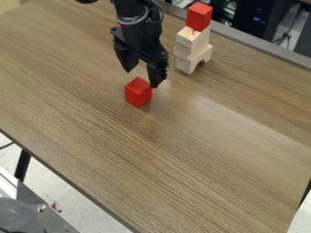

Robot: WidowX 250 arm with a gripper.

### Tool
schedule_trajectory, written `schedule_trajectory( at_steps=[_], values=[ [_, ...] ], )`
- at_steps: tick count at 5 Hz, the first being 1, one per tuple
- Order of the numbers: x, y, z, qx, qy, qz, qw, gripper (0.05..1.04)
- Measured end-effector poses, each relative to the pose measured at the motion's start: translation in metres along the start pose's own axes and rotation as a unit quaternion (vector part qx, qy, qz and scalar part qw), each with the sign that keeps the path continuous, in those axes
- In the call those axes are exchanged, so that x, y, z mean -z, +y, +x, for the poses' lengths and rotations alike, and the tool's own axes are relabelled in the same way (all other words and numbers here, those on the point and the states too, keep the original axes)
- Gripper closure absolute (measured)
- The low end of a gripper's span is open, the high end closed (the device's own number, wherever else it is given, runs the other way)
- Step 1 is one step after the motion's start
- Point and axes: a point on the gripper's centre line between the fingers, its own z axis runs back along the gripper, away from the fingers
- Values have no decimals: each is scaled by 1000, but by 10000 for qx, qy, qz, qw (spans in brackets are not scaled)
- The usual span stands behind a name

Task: Put the red cube on top of the block

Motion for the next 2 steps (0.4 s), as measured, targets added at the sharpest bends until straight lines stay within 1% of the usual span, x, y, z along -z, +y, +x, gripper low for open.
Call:
schedule_trajectory(
  at_steps=[2],
  values=[
    [5, 3, -4, 16, 143, 128, 9998, 86]
  ],
)
